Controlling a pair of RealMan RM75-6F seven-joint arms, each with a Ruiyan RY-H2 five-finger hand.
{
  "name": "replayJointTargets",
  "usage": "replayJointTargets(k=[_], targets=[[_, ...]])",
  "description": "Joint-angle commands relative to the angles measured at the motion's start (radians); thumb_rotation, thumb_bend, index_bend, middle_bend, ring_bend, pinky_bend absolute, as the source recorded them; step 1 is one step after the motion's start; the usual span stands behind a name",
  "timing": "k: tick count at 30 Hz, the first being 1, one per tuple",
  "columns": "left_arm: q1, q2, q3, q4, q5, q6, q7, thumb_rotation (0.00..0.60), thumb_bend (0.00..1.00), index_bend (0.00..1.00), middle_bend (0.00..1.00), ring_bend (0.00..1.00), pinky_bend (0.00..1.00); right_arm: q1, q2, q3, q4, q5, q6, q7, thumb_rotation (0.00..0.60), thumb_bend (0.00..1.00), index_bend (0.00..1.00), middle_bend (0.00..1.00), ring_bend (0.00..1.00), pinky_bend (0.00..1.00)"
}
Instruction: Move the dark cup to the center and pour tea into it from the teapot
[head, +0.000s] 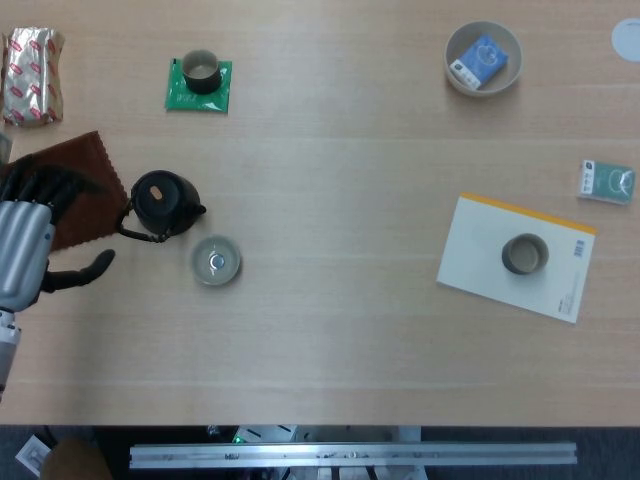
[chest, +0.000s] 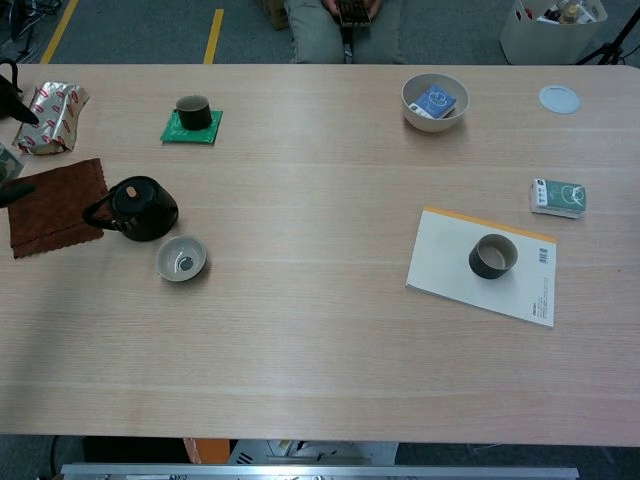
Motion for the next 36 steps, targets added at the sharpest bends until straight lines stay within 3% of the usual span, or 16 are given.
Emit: replayJointTargets(k=[1,8,10,14,23,31,36], targets=[[-0.028,0.000,-0.002,0.006,-0.012,-0.040,-0.007,0.261,0.15,0.30,0.31,0.18,0.08,0.010,-0.001,0.003,-0.004,-0.002,-0.010,-0.005,0.600,0.19,0.18,0.21,0.04,0.05],[-0.080,-0.028,-0.010,0.030,-0.051,-0.115,-0.012,0.026,0.11,0.35,0.37,0.24,0.07,0.026,-0.002,0.006,-0.006,0.008,-0.034,-0.014,0.600,0.19,0.18,0.21,0.04,0.05],[-0.092,-0.046,-0.012,0.042,-0.063,-0.129,-0.008,0.000,0.10,0.37,0.39,0.24,0.06,0.027,-0.003,0.004,-0.003,0.013,-0.041,-0.012,0.600,0.19,0.18,0.21,0.04,0.05],[-0.108,-0.071,-0.010,0.056,-0.098,-0.156,0.014,0.000,0.08,0.41,0.41,0.26,0.00,0.028,-0.003,-0.001,0.005,0.022,-0.050,-0.007,0.600,0.19,0.18,0.21,0.04,0.05],[-0.131,-0.139,-0.002,0.086,-0.202,-0.184,0.095,0.000,0.08,0.41,0.42,0.26,0.00,0.032,-0.013,-0.006,0.022,0.027,-0.060,0.003,0.600,0.19,0.18,0.21,0.04,0.05],[-0.140,-0.210,0.005,0.119,-0.240,-0.167,0.166,0.000,0.08,0.41,0.45,0.37,0.00,0.039,-0.022,-0.006,0.041,0.039,-0.076,0.010,0.600,0.19,0.18,0.21,0.04,0.05],[-0.146,-0.245,0.013,0.134,-0.261,-0.165,0.199,0.000,0.08,0.41,0.45,0.38,0.00,0.040,-0.026,-0.007,0.053,0.045,-0.080,0.018,0.600,0.19,0.18,0.21,0.04,0.05]])
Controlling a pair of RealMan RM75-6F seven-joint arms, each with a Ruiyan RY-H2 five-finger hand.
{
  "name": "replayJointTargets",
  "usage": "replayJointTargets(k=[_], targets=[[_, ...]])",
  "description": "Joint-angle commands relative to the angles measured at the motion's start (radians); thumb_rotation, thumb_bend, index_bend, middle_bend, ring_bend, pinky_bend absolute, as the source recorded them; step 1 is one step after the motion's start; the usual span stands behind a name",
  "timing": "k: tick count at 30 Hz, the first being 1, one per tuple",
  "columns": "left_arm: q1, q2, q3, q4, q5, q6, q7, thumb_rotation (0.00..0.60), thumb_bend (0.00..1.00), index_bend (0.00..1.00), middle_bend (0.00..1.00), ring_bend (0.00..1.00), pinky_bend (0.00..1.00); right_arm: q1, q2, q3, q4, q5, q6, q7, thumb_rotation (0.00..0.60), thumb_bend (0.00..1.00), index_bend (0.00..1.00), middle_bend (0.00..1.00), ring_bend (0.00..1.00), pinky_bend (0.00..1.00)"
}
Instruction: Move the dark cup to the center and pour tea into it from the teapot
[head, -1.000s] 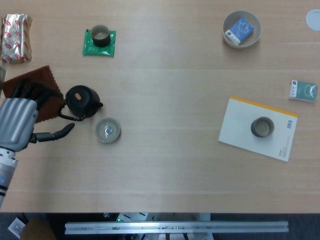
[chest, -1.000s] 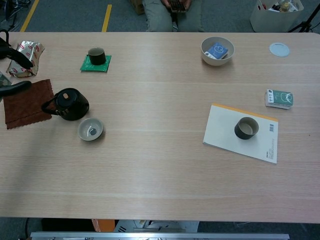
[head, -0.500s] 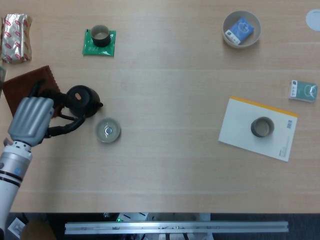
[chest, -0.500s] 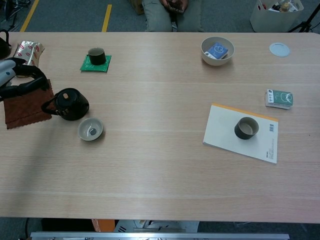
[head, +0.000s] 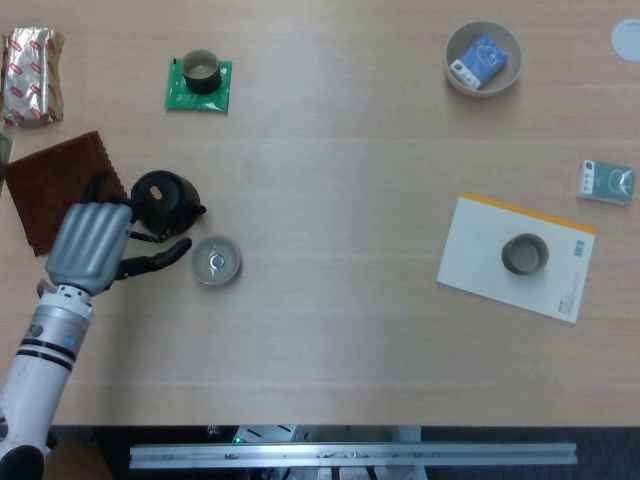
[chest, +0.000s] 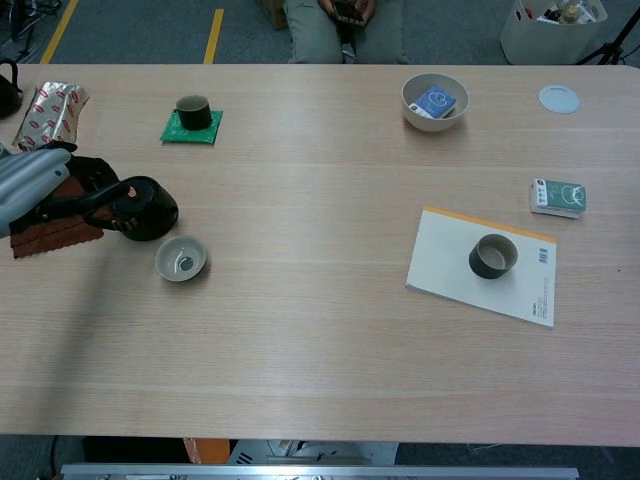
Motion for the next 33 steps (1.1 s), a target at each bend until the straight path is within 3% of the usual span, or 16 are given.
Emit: replayJointTargets(k=[1,17,33], targets=[[-0.004,-0.016,0.004,0.010,-0.010,0.002,0.013,0.000,0.08,0.41,0.45,0.38,0.00,0.001,-0.001,-0.001,0.004,0.003,-0.003,0.003,0.600,0.19,0.18,0.21,0.04,0.05],[-0.036,-0.103,0.005,0.085,-0.059,-0.018,0.058,0.000,0.08,0.42,0.46,0.36,0.00,-0.003,-0.004,-0.005,0.019,0.013,-0.003,0.014,0.600,0.19,0.18,0.21,0.04,0.05],[-0.047,-0.144,0.003,0.170,-0.040,-0.015,0.028,0.000,0.08,0.42,0.46,0.36,0.00,-0.004,-0.002,-0.004,0.014,0.024,-0.007,0.008,0.600,0.19,0.18,0.21,0.04,0.05]])
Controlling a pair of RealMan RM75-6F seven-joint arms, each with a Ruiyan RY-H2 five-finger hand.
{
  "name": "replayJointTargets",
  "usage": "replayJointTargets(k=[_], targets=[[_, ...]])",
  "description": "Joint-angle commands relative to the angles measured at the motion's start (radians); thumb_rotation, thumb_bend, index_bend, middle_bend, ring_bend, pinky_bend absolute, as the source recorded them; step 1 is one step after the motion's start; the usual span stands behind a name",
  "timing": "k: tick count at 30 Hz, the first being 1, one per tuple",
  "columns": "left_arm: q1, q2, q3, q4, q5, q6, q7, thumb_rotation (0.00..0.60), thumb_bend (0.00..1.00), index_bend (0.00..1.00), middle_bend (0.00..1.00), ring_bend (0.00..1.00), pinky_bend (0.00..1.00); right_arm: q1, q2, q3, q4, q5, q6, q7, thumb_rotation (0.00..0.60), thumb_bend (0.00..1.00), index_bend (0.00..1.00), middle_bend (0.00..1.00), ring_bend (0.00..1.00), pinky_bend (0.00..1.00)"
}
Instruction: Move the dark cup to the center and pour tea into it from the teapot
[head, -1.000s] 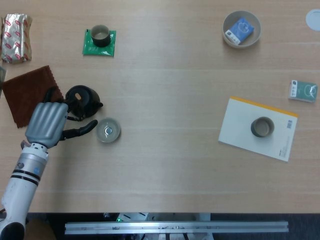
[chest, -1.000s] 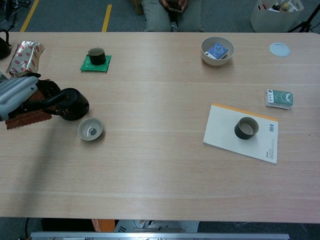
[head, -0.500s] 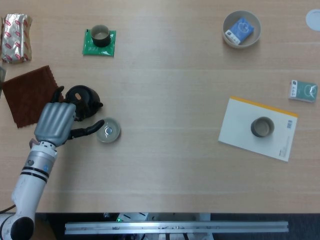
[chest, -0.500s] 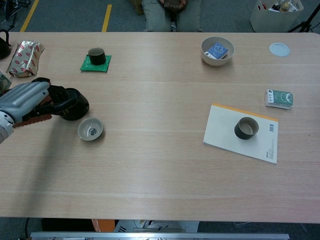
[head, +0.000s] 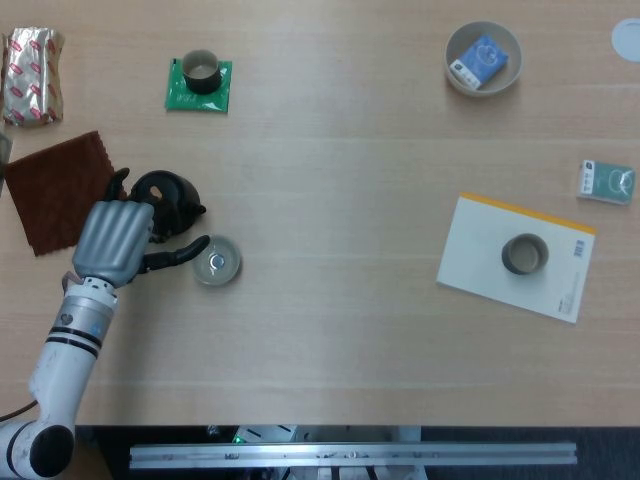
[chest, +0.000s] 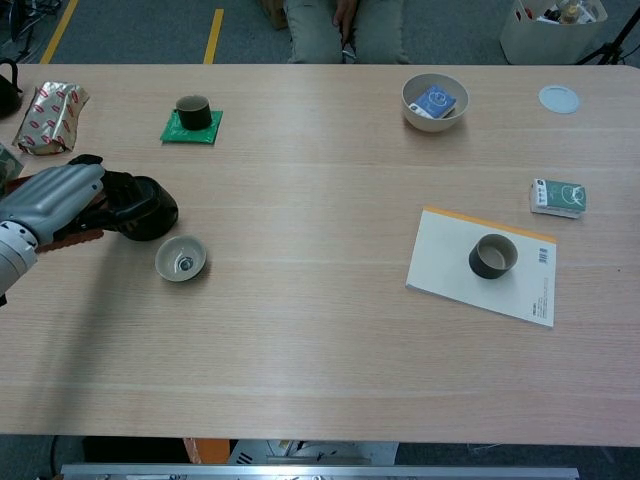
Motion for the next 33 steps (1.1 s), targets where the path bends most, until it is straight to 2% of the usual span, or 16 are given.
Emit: replayJointTargets(k=[1,33], targets=[[-0.001,-0.002,-0.001,0.008,0.004,0.000,-0.006,0.000,0.08,0.42,0.46,0.36,0.00,0.000,0.000,0.000,-0.001,0.001,-0.001,-0.002,0.600,0.19,0.18,0.21,0.04,0.05],[0.016,-0.029,0.028,0.141,0.065,-0.002,-0.074,0.000,0.08,0.44,0.46,0.35,0.00,-0.004,0.025,-0.002,-0.055,0.005,0.003,-0.039,0.600,0.19,0.18,0.21,0.04,0.05]])
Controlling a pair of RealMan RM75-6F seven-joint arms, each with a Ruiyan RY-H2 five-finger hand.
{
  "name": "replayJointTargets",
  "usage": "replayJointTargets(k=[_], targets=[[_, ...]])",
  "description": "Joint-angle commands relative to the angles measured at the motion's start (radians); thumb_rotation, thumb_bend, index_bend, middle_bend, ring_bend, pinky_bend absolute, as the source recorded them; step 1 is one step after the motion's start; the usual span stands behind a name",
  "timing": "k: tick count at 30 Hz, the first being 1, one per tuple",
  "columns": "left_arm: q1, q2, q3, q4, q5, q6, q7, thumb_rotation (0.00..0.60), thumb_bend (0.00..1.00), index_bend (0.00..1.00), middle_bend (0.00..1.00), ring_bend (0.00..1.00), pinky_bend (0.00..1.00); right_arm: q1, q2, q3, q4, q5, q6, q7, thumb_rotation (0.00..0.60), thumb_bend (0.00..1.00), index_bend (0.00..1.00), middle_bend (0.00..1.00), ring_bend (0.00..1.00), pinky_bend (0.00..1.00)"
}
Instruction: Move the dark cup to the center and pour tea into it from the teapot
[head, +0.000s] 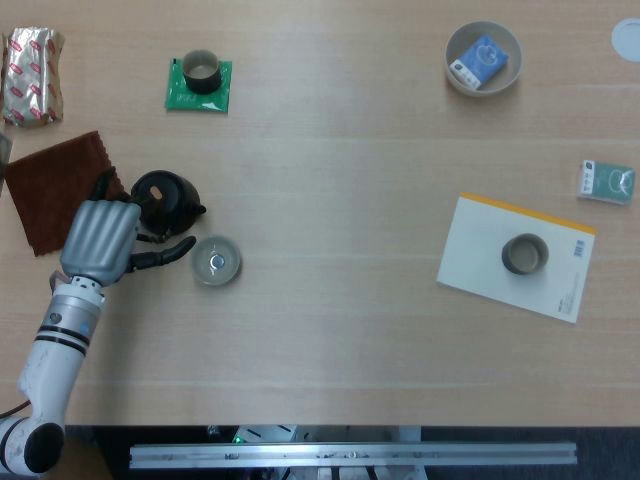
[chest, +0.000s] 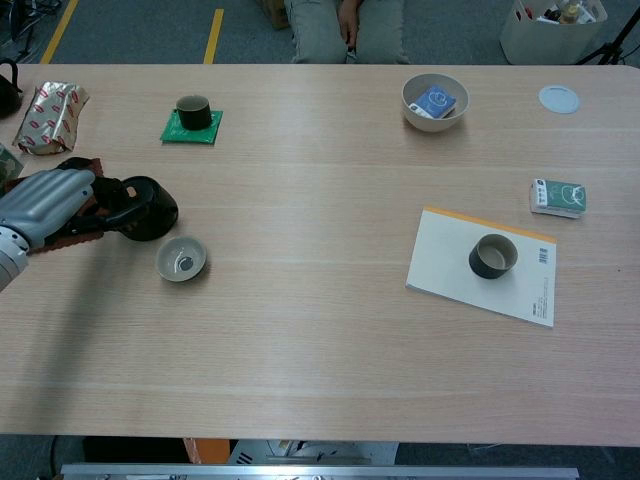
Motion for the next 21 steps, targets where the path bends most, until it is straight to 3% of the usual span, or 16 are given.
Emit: replayJointTargets(k=[1,21], targets=[[0.004,-0.001,0.004,0.005,0.004,0.001,-0.002,0.000,0.08,0.45,0.46,0.35,0.00,0.000,0.002,0.000,-0.003,0.000,0.000,-0.002,0.600,0.19,0.18,0.21,0.04,0.05],[0.033,-0.031,0.024,0.049,0.027,0.010,-0.021,0.000,0.08,0.45,0.46,0.35,0.00,-0.003,0.012,-0.002,-0.026,-0.005,0.005,-0.015,0.600,0.19,0.18,0.21,0.05,0.05]])
